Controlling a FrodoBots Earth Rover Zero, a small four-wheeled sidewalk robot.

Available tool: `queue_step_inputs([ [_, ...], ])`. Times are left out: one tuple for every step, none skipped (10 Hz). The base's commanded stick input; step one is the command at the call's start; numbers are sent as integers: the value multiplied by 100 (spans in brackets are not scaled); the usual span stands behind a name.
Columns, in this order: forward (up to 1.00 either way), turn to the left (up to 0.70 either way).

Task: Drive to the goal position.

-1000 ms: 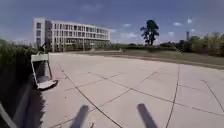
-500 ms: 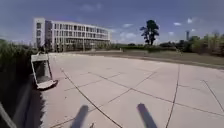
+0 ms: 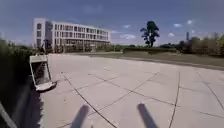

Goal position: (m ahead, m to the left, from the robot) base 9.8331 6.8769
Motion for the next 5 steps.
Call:
queue_step_inputs([
  [70,35],
  [70,35],
  [70,35],
  [70,35],
  [70,0],
])
